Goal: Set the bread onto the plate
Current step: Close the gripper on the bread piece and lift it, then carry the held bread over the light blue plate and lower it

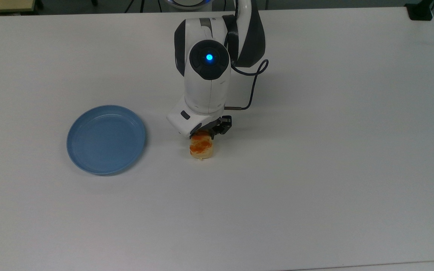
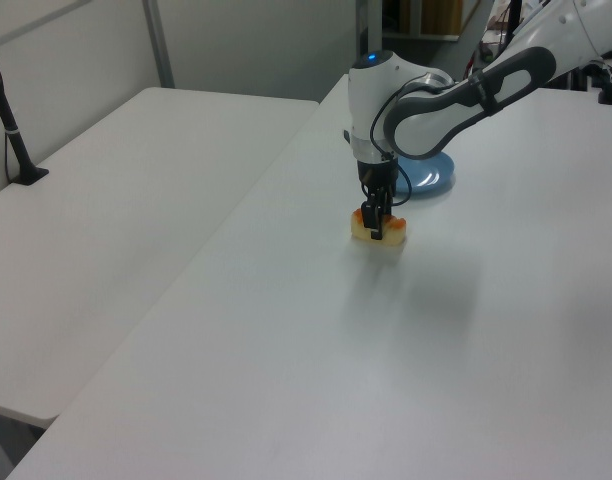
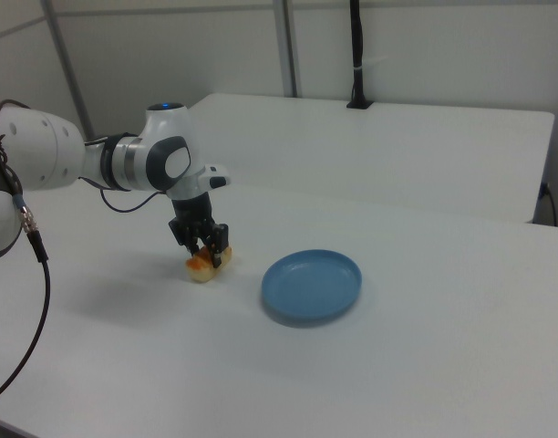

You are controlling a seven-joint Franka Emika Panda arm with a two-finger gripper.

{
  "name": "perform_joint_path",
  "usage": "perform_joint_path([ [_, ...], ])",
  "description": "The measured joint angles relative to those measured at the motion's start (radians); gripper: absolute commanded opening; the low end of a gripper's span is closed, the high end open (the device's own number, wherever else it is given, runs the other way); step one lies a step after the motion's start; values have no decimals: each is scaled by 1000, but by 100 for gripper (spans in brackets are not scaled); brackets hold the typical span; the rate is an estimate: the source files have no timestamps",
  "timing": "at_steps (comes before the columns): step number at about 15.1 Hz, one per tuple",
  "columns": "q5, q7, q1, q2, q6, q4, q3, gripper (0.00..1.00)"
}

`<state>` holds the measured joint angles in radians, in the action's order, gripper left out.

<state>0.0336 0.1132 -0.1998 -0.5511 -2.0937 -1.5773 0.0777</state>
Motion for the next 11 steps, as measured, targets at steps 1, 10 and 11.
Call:
perform_joint_path([
  [1,0,0,-1,0,0,0,0,39],
  [10,27,-217,20,47,172,100,63,39],
  [11,28,-275,39,53,195,114,74,39],
])
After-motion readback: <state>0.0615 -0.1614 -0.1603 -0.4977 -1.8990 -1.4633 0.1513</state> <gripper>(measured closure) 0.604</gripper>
